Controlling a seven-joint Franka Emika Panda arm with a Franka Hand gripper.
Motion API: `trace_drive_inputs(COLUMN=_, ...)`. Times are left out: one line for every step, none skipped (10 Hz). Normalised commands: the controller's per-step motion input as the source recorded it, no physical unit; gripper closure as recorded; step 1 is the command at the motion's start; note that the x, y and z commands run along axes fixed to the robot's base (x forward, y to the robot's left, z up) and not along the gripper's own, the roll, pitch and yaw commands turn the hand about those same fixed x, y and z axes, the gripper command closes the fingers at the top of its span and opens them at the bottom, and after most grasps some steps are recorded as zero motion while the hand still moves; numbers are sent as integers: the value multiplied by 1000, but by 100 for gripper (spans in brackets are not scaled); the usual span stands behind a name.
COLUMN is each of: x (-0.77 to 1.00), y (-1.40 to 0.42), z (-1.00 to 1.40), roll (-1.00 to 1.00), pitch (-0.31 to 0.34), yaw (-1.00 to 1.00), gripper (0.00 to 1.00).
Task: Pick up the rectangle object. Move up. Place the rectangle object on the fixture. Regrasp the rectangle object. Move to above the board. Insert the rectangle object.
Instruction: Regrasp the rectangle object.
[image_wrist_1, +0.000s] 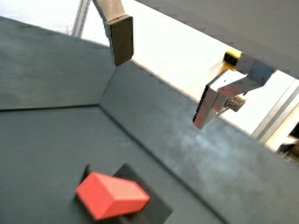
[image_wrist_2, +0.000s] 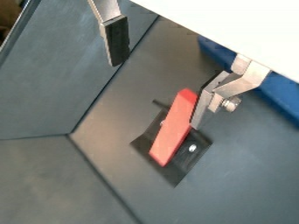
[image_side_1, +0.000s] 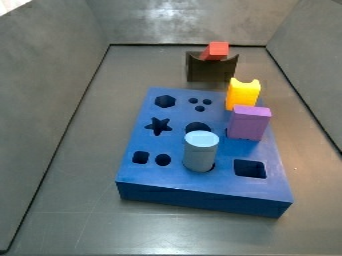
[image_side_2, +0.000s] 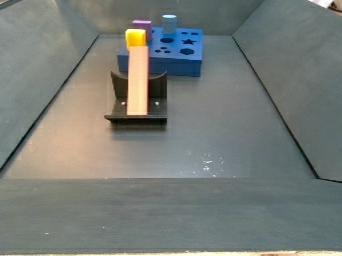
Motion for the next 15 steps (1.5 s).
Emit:
trace_drive_inputs(x=104, y=-46, z=-7, roll=1000, pitch=219, yaw=136, gripper=0)
trace_drive_inputs(x=109, y=-52, z=-5, roll=843, pitch=217, yaw=165, gripper=0)
trace_drive_inputs(x=111, y=-53, z=-8, roll=724, pitch=204, yaw=182, gripper=0)
trace_drive_inputs(x=109, y=-55, z=-13, roll=478, pitch=170, yaw=213, gripper=0)
trace_drive_inputs(x=105, y=-47, z=-2, roll=318, pitch=141, yaw=226, gripper=0)
trace_drive_inputs(x=93, y=-39, z=5, roll=196, pitch=89, yaw=235, gripper=0)
trace_drive_inputs(x=88, y=-41, z=-3, roll=173, pitch=60, yaw=233, gripper=0)
trace_drive_inputs(x=83, y=-50, z=-9, roll=150, pitch=19, yaw=213, gripper=0)
trace_drive_inputs(x=85, y=-50, z=-7, roll=146, pitch=12, yaw=201, gripper=0)
trace_drive_inputs(x=34, y=46, z=-1000, roll=141, pitch=16, yaw=228, gripper=0)
trace_drive_inputs(x=38, y=45, z=-1000, roll=138, pitch=6, yaw=205, gripper=0)
trace_drive_inputs(x=50, y=43, z=-1000, roll=129, pitch=-35, yaw=176, gripper=0)
trace_drive_inputs(x=61, y=38, z=-1000, roll=113, pitch=-75, yaw=149, gripper=0)
trace_drive_inputs(x=74, y=37, z=-1000, roll=90, pitch=-104, yaw=110, gripper=0)
trace_drive_inputs(x=82, y=33, z=-1000, roll=83, pitch=-113, yaw=75, gripper=0)
